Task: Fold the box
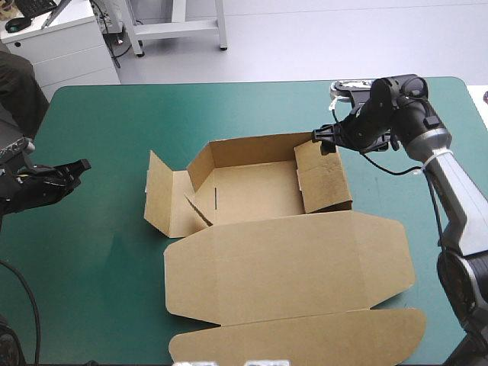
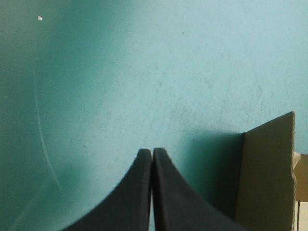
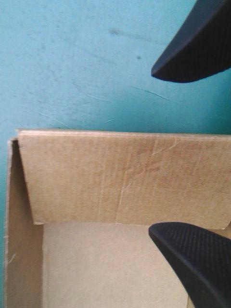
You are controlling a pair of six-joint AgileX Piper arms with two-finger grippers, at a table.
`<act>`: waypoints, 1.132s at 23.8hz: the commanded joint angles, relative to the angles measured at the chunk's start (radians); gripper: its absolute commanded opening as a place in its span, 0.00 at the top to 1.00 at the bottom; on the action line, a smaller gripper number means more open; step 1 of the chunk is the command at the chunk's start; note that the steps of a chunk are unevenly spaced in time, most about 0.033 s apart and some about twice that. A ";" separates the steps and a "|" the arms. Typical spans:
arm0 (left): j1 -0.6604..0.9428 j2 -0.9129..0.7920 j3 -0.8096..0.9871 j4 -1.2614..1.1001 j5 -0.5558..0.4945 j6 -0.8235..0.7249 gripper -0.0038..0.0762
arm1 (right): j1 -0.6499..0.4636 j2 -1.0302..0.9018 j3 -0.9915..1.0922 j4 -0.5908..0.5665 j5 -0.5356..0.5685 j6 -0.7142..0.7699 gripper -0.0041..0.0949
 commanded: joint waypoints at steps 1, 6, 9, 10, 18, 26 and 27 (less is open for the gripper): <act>-0.002 -0.031 -0.024 -0.038 -0.022 -0.010 0.96 | -0.002 -0.081 -0.066 -0.013 0.033 0.012 0.21; -0.002 -0.031 -0.024 -0.045 -0.022 -0.010 0.96 | -0.002 -0.143 -0.065 -0.013 0.033 0.021 0.21; -0.002 -0.031 -0.024 -0.068 -0.022 -0.015 0.96 | 0.001 -0.167 -0.058 0.002 0.033 0.041 0.21; -0.002 -0.031 -0.024 -0.075 -0.020 -0.015 0.96 | 0.001 -0.171 -0.049 0.017 0.033 0.041 0.21; -0.002 -0.031 -0.024 -0.066 0.012 -0.015 0.96 | 0.001 -0.085 0.028 -0.010 0.033 0.021 0.20; -0.002 -0.031 -0.024 -0.034 0.024 -0.015 0.96 | 0.001 0.090 0.034 -0.009 0.033 -0.012 0.21; -0.002 -0.031 -0.024 -0.032 0.022 -0.015 0.96 | 0.001 0.092 0.037 -0.017 0.033 -0.012 0.22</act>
